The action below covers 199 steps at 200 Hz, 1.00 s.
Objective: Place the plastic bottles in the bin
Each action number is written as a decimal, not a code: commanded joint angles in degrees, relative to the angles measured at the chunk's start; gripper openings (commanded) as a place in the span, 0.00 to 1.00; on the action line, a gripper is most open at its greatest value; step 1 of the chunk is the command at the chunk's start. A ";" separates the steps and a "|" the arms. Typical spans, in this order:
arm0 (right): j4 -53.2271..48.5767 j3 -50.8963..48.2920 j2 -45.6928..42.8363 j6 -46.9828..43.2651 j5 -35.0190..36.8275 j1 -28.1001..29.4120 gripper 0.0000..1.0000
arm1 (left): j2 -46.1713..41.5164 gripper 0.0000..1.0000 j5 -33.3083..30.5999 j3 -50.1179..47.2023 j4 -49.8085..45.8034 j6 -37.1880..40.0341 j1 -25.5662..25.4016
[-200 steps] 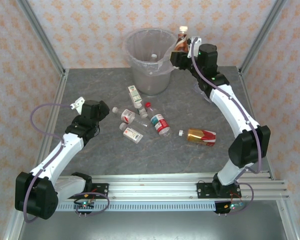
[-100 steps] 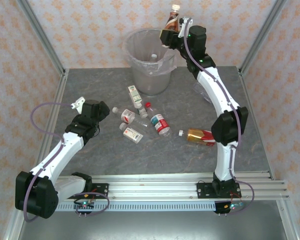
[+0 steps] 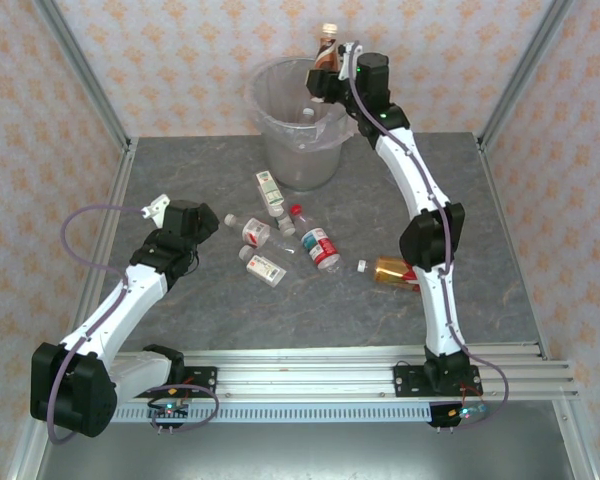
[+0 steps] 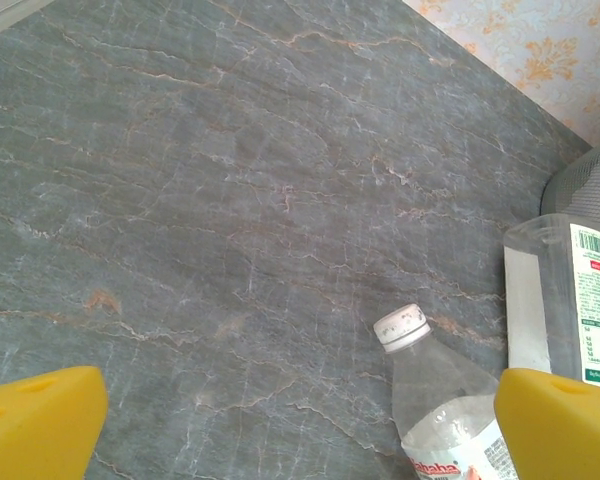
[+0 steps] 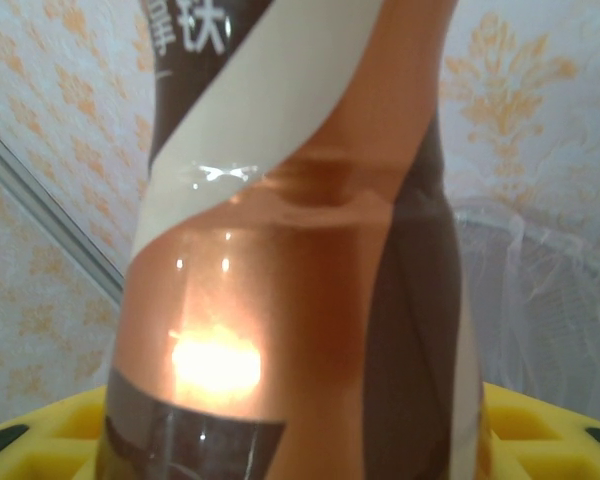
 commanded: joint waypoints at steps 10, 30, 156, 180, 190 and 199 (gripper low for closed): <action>-4.55 2.58 0.09 -4.53 -0.94 0.39 0.41 | -0.21 1.00 -0.98 0.48 -1.93 1.20 0.50; -7.69 2.61 0.06 -6.50 0.25 0.44 0.41 | 0.12 1.00 -0.86 0.36 -1.75 1.00 0.54; -13.33 3.30 0.64 -12.01 5.76 1.22 0.69 | 1.11 1.00 -0.38 0.56 -1.84 0.87 0.57; -13.66 3.95 0.48 -12.48 5.75 1.47 0.69 | 1.27 1.00 -0.26 0.53 -1.84 0.83 0.56; -13.87 4.26 0.40 -12.46 5.69 1.58 0.69 | 1.22 1.00 -0.25 0.59 -1.84 0.79 0.59; -14.10 4.36 0.14 -12.47 5.81 1.65 0.69 | 1.18 1.00 -0.15 0.62 -2.02 0.88 0.63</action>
